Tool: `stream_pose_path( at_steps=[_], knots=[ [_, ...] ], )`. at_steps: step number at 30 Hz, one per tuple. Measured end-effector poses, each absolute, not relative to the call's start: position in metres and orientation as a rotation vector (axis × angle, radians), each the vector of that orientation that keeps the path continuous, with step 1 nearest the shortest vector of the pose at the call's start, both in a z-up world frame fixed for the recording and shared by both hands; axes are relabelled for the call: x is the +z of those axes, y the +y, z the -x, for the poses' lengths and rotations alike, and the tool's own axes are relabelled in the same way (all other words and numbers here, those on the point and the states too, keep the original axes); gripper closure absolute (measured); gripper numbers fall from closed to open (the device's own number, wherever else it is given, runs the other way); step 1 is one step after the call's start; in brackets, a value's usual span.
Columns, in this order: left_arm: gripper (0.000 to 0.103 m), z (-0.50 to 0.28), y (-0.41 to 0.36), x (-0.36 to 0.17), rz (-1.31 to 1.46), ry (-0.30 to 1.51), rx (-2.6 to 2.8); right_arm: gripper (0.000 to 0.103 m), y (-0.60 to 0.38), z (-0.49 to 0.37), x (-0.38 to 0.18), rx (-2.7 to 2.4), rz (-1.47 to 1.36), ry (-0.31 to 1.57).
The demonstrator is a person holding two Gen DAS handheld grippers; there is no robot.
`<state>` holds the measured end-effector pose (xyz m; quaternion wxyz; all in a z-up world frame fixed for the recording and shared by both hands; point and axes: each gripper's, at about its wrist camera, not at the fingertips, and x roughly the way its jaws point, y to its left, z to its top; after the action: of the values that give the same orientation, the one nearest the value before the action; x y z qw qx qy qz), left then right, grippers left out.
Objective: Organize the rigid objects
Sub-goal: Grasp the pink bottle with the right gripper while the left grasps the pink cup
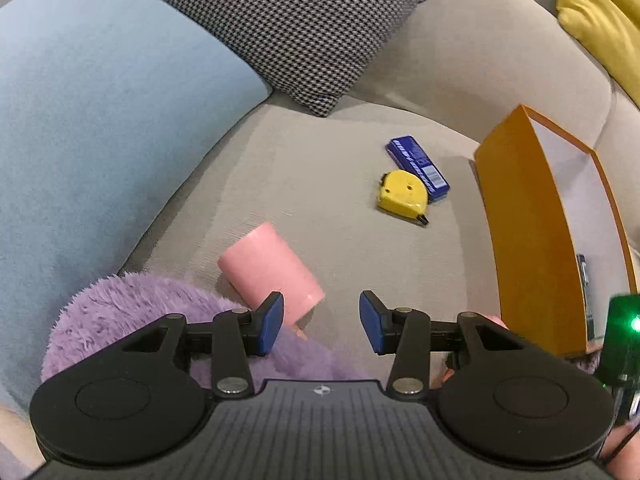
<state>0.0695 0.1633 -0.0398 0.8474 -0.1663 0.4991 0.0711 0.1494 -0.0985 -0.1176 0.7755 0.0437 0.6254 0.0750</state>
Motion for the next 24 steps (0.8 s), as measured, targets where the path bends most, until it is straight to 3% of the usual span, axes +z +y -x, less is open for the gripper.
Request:
stream_pose_path(
  at_steps=[1, 14, 24],
  knots=[
    [0.051, -0.072, 0.165, -0.041, 0.356, 1.057, 0.155, 0.059, -0.098, -0.149, -0.117, 0.161, -0.088, 1.349],
    [0.050, -0.090, 0.191, -0.048, 0.457, 1.151, 0.186, 0.060, -0.045, -0.158, -0.109, 0.434, 0.100, 1.216],
    [0.031, -0.116, 0.195, -0.066, 0.527, 1.239, 0.232, 0.060, -0.029, -0.193, -0.102, 0.554, 0.171, 1.180]
  ],
)
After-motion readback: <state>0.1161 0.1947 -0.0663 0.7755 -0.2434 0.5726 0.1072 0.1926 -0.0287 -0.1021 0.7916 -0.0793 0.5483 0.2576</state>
